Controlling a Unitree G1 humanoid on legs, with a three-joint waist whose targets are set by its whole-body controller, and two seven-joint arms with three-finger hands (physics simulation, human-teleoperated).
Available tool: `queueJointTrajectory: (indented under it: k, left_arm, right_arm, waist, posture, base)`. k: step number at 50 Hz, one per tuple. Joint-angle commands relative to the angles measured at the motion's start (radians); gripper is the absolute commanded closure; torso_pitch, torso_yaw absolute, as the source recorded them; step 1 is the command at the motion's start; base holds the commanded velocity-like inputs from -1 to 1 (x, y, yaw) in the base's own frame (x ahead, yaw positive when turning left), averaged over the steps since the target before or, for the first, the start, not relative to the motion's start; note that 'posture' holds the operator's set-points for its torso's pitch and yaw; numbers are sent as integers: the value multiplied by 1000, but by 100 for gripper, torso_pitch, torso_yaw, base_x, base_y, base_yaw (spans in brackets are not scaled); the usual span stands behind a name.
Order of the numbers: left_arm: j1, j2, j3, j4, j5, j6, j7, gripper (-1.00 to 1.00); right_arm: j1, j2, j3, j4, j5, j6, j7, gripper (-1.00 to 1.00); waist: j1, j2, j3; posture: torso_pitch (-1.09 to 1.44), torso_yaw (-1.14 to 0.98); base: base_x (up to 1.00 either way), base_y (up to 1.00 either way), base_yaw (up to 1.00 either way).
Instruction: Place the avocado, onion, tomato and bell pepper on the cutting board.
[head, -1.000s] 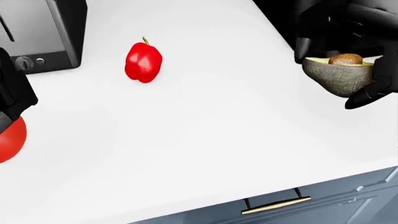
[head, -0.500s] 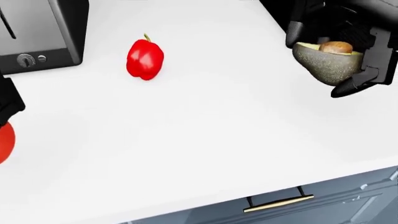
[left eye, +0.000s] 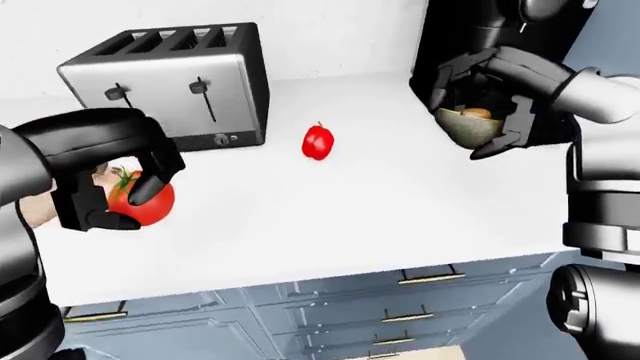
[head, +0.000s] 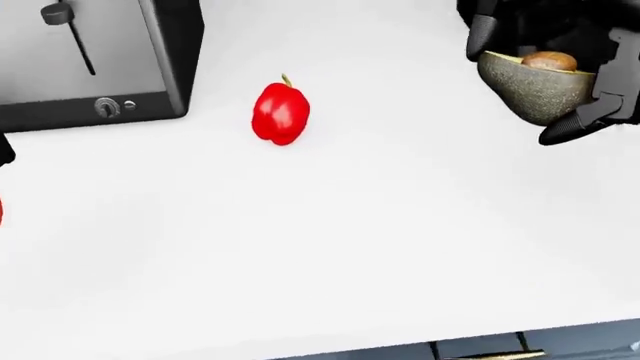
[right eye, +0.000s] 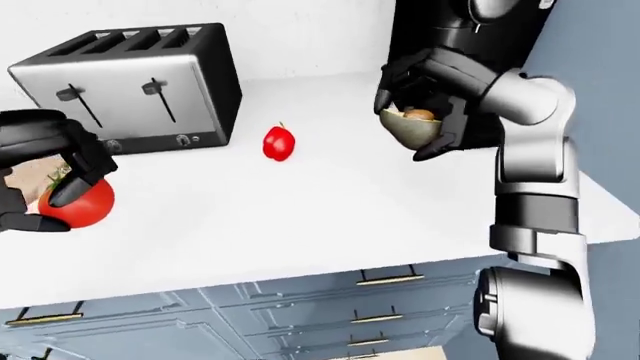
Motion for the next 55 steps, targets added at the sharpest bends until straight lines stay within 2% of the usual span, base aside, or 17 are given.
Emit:
queueJointTrajectory:
  k: [1,5,9,10,12,17,20,22,23,40,42,45,49,52,53,54,55]
  left_arm:
    - [-23,20,23,-19,0,-1,23,100]
    - [-21,26,26,-19,-4,2,24,100]
    - [-19,31,28,-22,-8,6,24,100]
    - [-20,32,28,-20,-9,5,25,100]
    - [-18,33,28,-24,-11,8,23,100]
    - [-17,34,28,-22,-11,6,25,100]
    - [-16,35,28,-22,-12,6,23,100]
    - [-18,36,27,-22,-12,7,22,100]
    - [-19,35,26,-23,-12,8,20,100]
    - [-29,48,31,-17,-21,13,22,100]
    - [-40,56,33,-12,-27,16,23,100]
    - [-49,64,33,-7,-32,21,29,100]
    - [-82,81,27,10,-42,28,37,100]
    - [-95,95,32,11,-57,38,43,100]
    - [-97,101,34,13,-61,39,46,100]
    - [-102,109,35,14,-67,42,47,100]
    - [-125,123,35,14,-79,55,41,100]
  right_arm:
    - [-44,-9,-9,-53,26,-8,-7,100]
    - [-46,-7,-8,-61,27,5,-1,100]
    - [-42,-8,-11,-73,31,18,5,100]
    - [-42,-7,-11,-75,33,20,5,100]
    - [-43,-6,-15,-76,41,28,6,100]
    - [-54,-12,-10,-60,42,6,-21,99]
    - [-40,-12,-11,-74,38,21,-16,100]
    - [-53,-16,-11,-51,36,12,-22,100]
    - [-65,-16,-10,-36,29,16,-32,100]
    - [-103,-17,-4,0,49,55,-73,100]
    - [-101,-16,-5,-8,50,63,-67,100]
    - [-97,-18,-8,-24,54,78,-54,100]
    - [-88,-19,-11,-44,59,90,-42,100]
    - [-79,-23,-14,-62,63,96,-36,100]
    - [-76,-23,-15,-69,64,98,-33,100]
    - [-77,-23,-15,-70,65,101,-32,100]
    - [-71,-26,-15,-79,66,104,-25,100]
  waist:
    - [5,0,-26]
    - [16,-12,-17]
    - [0,-100,2]
    - [13,-76,0]
    - [15,-91,-19]
    - [-13,-63,-9]
    - [-31,-22,-12]
    - [-41,26,-24]
    - [-39,-1,-8]
    - [-22,-13,-39]
    - [-13,-34,-25]
    - [-9,-54,-47]
    - [-15,-14,-25]
    - [-24,92,-42]
    - [-23,49,-38]
    - [-26,64,-32]
    - [-21,54,-29]
  posture:
    - [0,0]
    - [0,0]
    - [0,0]
    - [0,0]
    - [0,0]
    - [0,0]
    - [0,0]
    - [0,0]
    - [0,0]
    - [0,0]
    - [0,0]
    - [0,0]
    - [0,0]
    - [0,0]
    - [0,0]
    - [0,0]
    - [0,0]
  base:
    - [0,0,100]
    - [0,0,100]
    - [0,0,100]
    - [0,0,100]
    - [0,0,91]
    - [0,0,0]
    - [0,0,0]
    - [0,0,0]
    - [0,0,0]
    - [0,3,0]
    - [0,41,0]
    - [0,40,0]
    - [0,37,0]
    - [0,29,0]
    - [0,28,0]
    - [0,28,0]
    - [0,28,0]
